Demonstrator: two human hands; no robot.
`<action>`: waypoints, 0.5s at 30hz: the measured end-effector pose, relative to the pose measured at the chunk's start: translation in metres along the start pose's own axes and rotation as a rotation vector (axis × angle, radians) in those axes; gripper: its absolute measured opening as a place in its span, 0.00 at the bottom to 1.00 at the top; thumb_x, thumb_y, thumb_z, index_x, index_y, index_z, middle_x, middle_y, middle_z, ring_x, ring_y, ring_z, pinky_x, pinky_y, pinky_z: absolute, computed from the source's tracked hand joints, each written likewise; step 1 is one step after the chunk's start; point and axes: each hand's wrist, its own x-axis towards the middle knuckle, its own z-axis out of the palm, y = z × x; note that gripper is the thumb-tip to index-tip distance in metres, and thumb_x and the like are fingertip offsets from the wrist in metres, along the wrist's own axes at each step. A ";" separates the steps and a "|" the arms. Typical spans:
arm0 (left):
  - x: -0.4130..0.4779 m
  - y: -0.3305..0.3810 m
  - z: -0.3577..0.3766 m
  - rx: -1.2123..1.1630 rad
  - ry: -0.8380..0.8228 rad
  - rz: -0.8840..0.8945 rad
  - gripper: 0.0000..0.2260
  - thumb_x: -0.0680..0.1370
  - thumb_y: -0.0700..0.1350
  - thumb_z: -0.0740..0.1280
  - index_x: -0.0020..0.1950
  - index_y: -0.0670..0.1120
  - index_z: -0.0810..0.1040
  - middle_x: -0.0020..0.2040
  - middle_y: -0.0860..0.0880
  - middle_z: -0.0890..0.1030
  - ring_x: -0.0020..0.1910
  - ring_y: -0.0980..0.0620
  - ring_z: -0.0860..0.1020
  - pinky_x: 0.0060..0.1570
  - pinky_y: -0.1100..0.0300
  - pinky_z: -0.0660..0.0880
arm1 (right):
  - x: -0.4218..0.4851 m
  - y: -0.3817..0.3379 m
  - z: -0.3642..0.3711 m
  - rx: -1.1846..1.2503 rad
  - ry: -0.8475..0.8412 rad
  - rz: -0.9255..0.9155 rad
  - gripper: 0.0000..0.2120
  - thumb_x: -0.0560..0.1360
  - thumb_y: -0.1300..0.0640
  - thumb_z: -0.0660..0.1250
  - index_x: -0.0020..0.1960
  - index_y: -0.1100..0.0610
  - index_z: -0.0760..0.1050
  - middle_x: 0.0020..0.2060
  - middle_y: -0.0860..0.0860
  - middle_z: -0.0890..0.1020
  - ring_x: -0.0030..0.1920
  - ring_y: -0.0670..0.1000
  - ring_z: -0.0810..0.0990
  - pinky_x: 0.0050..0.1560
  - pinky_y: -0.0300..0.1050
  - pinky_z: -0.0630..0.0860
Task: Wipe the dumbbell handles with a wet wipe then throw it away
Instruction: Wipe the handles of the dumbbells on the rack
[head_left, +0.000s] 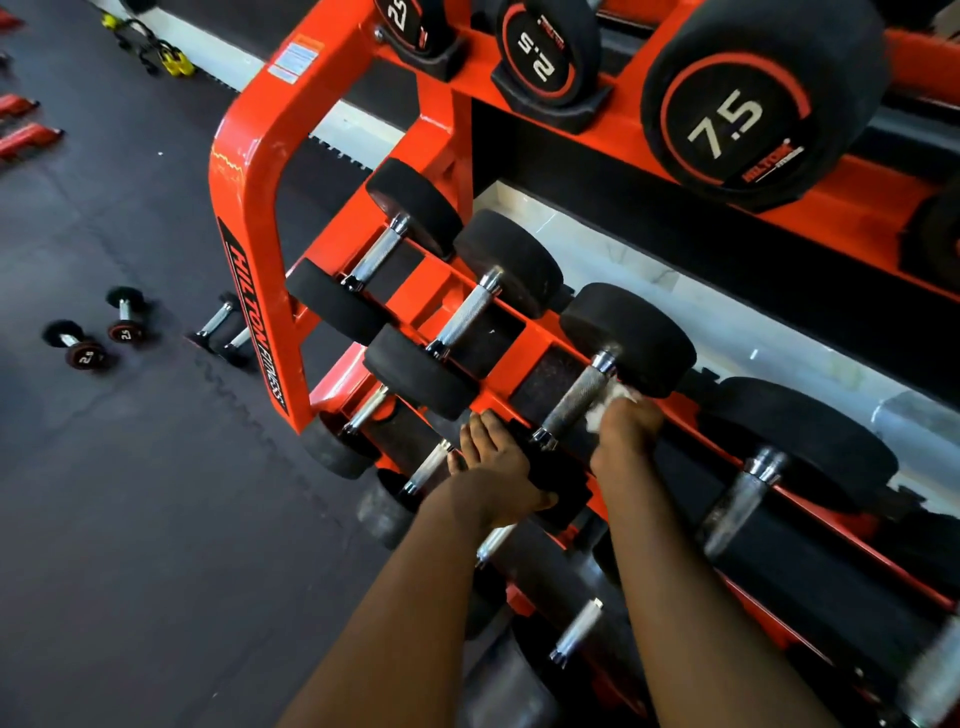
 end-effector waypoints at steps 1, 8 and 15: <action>0.001 0.001 0.000 -0.003 0.007 -0.001 0.56 0.76 0.54 0.73 0.78 0.39 0.28 0.80 0.39 0.31 0.80 0.40 0.33 0.78 0.42 0.39 | 0.001 -0.003 0.007 0.010 0.018 -0.014 0.10 0.79 0.59 0.61 0.54 0.61 0.79 0.56 0.62 0.81 0.49 0.56 0.80 0.56 0.55 0.76; 0.003 0.002 0.002 0.045 0.003 -0.008 0.56 0.77 0.57 0.72 0.78 0.38 0.29 0.80 0.39 0.31 0.80 0.41 0.34 0.77 0.40 0.39 | -0.012 -0.007 0.021 -0.003 0.070 -0.131 0.15 0.79 0.64 0.59 0.62 0.63 0.78 0.57 0.61 0.82 0.57 0.59 0.81 0.61 0.55 0.77; -0.001 0.006 -0.001 0.071 -0.015 -0.018 0.55 0.77 0.56 0.71 0.78 0.38 0.28 0.80 0.39 0.31 0.80 0.40 0.34 0.78 0.38 0.42 | -0.012 -0.016 0.009 0.112 -0.017 -0.068 0.16 0.79 0.69 0.55 0.63 0.67 0.76 0.56 0.59 0.80 0.55 0.56 0.80 0.53 0.46 0.75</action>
